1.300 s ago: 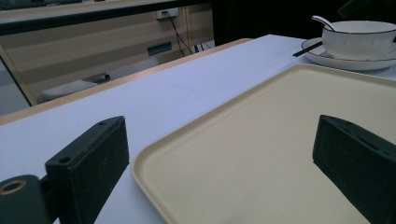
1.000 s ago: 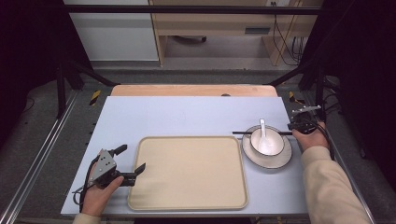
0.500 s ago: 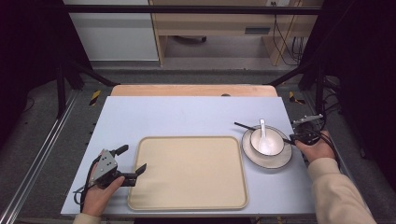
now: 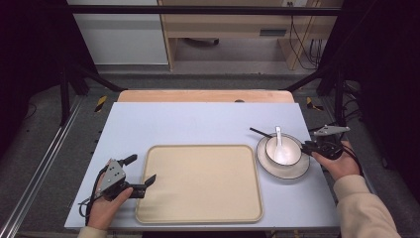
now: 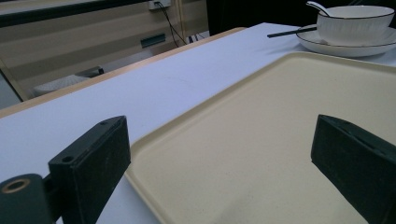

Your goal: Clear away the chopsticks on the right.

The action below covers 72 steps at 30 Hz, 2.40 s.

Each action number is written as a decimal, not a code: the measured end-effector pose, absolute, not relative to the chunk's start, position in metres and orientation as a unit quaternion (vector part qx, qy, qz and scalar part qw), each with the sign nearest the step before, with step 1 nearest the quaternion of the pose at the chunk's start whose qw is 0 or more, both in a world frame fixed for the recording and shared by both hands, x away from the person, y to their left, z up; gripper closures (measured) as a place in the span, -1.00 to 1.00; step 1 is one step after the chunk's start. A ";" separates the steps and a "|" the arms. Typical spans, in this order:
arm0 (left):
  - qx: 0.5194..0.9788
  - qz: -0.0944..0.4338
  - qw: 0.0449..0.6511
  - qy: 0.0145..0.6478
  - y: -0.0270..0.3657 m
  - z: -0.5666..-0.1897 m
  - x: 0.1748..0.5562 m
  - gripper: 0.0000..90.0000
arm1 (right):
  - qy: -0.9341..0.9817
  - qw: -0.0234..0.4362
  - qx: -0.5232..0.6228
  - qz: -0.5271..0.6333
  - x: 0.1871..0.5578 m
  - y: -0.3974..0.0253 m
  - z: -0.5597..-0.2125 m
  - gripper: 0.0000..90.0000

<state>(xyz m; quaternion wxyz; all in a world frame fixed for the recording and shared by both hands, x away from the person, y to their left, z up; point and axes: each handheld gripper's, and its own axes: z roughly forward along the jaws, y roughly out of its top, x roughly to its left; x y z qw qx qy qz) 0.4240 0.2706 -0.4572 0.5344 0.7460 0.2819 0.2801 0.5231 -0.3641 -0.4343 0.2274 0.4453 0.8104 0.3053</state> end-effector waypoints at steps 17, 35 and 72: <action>0.748 0.280 0.532 0.283 0.270 -0.458 0.424 -0.89 | 0.827 0.212 0.426 0.299 0.529 -0.360 -0.444 0.79; 0.746 0.284 0.531 0.286 0.272 -0.457 0.424 -0.88 | 0.796 0.256 0.443 0.325 0.507 -0.363 -0.414 0.91; 0.741 0.288 0.534 0.288 0.274 -0.455 0.424 -0.88 | 0.825 0.233 0.372 0.356 0.382 -0.182 -0.423 0.91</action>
